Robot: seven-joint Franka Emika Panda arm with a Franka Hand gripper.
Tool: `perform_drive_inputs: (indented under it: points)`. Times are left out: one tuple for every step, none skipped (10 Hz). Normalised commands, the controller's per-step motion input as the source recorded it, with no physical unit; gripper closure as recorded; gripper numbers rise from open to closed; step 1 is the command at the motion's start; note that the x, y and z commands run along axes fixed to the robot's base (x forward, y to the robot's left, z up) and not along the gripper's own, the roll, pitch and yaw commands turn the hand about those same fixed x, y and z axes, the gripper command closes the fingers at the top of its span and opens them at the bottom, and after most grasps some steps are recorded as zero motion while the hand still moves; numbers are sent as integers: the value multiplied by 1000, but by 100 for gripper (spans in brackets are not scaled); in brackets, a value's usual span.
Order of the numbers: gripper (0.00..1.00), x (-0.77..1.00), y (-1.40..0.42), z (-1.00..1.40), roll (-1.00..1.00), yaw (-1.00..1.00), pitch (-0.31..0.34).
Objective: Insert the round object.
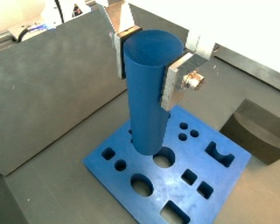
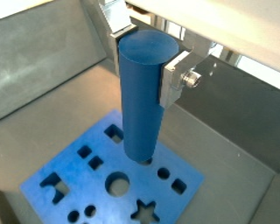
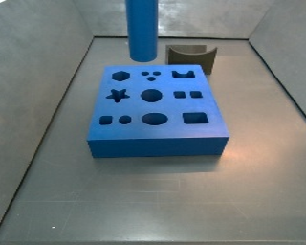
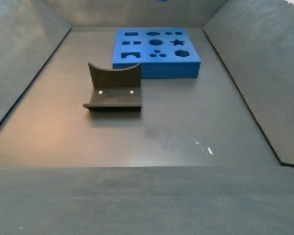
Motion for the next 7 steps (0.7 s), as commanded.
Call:
perform_drive_inputs:
  points:
    - [100,0,311,-1000,23,-83,0]
    - [100,0,311,-1000,20,-83,0]
    - [100,0,277,-1000,4,-94,0]
    - [100,26,183,-1000,0,-154,0]
    - [100,34,180,-1000,0,-154,-1]
    - [100,74,171,-1000,0,-154,-16]
    - [100,234,189,-774,-103,-177,-73]
